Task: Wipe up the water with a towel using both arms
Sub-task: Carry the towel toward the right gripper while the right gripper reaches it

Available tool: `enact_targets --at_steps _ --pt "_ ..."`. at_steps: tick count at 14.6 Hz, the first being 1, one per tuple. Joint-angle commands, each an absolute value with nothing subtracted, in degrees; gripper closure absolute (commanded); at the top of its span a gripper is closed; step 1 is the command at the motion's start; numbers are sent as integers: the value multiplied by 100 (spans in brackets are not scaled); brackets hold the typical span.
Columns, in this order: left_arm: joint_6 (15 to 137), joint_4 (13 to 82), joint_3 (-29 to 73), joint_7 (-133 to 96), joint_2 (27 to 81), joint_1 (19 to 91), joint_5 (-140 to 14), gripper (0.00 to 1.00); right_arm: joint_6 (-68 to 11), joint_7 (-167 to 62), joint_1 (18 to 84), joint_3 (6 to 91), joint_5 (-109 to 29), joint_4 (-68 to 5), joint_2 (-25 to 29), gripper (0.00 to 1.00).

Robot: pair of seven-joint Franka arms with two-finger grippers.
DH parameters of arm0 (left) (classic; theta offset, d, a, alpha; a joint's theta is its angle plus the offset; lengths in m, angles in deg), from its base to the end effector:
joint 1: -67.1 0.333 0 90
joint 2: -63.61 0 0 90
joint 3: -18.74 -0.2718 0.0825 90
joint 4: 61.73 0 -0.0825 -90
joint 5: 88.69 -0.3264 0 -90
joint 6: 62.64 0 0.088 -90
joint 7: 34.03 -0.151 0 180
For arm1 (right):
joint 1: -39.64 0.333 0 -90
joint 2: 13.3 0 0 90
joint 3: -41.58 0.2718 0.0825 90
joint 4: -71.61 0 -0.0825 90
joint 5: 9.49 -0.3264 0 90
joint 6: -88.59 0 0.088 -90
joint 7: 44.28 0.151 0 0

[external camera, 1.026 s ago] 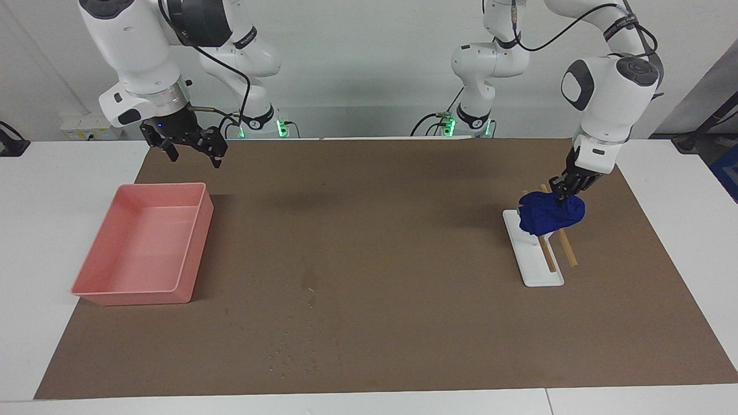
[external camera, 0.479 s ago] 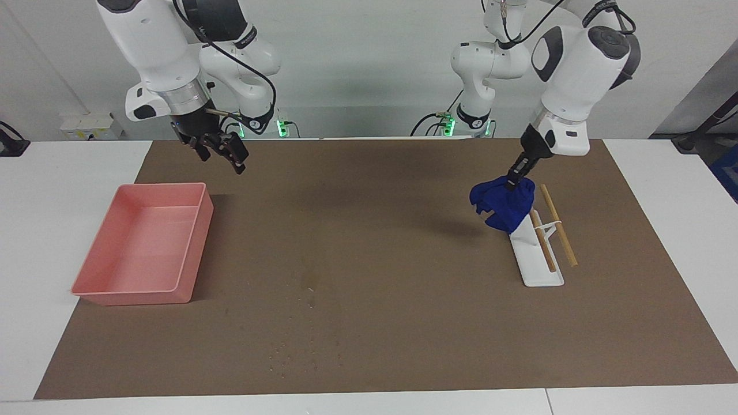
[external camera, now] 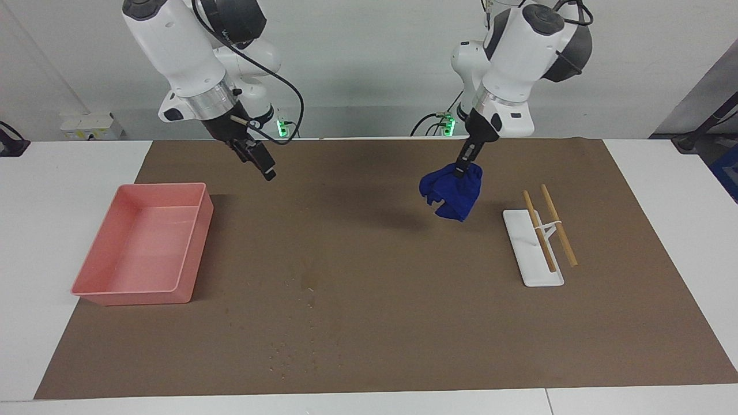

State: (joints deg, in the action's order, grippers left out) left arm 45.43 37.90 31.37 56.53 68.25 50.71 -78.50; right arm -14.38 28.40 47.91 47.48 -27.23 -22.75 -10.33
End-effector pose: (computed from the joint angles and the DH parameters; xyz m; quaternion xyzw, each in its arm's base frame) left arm 0.4371 -0.2697 0.5376 0.8422 0.5215 -0.0109 0.1367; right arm 0.5084 0.1674 0.5051 -0.8472 0.5059 0.0708 0.1456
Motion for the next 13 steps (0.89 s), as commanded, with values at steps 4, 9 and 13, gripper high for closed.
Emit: enact_targets --at_steps 4,9,13 --pt "4966 3293 3858 7423 6757 5049 -7559 84 -1934 4377 5203 4765 -3480 -2296 -891 1" --pt "6328 3345 4387 8366 6748 4857 -7621 84 -1741 4712 5616 4765 -3525 -2305 -935 1" --pt "6726 3363 4379 8489 6739 4724 -7612 84 -1740 4747 5774 4773 -3525 -2288 -944 1"
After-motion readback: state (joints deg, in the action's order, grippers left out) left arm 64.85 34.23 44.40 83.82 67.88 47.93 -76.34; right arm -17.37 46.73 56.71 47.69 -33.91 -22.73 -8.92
